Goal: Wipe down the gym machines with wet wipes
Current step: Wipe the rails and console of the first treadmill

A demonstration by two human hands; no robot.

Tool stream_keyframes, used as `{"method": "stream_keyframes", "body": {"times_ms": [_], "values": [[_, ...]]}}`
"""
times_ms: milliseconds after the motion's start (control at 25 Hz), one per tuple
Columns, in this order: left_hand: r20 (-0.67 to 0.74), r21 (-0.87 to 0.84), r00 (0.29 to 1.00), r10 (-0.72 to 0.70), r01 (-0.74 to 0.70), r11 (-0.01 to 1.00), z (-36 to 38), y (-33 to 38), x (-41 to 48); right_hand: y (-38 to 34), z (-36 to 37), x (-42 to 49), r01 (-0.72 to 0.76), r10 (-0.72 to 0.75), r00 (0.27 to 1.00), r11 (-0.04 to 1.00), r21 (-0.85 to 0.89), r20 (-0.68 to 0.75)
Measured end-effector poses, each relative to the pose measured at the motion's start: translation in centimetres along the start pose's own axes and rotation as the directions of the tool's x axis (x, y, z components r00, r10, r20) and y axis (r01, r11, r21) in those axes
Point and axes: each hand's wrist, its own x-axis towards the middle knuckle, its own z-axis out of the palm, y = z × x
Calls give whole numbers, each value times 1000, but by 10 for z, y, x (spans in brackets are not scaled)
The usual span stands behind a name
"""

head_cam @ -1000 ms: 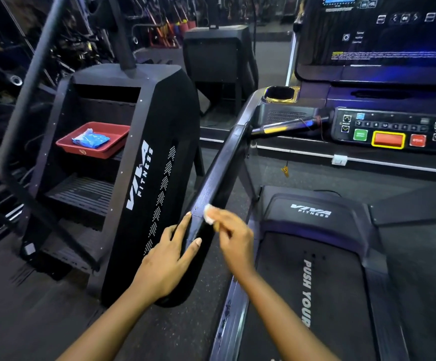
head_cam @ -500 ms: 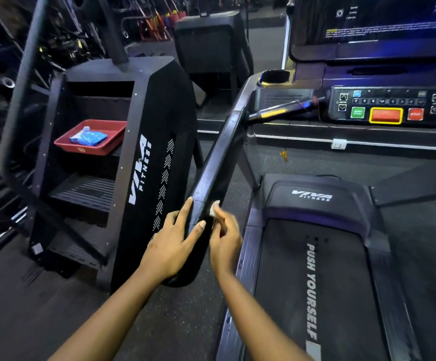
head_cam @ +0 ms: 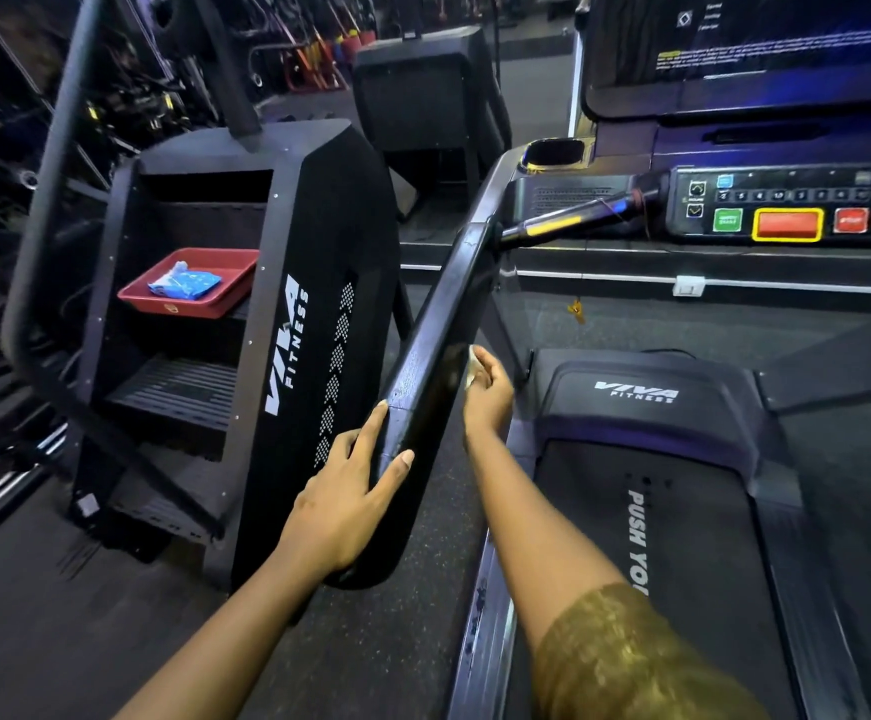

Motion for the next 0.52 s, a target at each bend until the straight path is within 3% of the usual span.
{"method": "stream_keyframes", "body": {"times_ms": [120, 360, 520], "values": [[-12, -10, 1000, 1, -1, 1000, 2, 0, 1, 14, 7, -1, -53, 54, 999, 995, 83, -6], [-10, 8, 1000, -1, 2, 1000, 3, 0, 1, 39, -19, -96, 31, -31, 1000, 999, 21, -2], [0, 7, 1000, 4, -4, 1000, 1, 2, 1, 34, -48, -138, 22, -23, 993, 1000, 11, 115]]}}
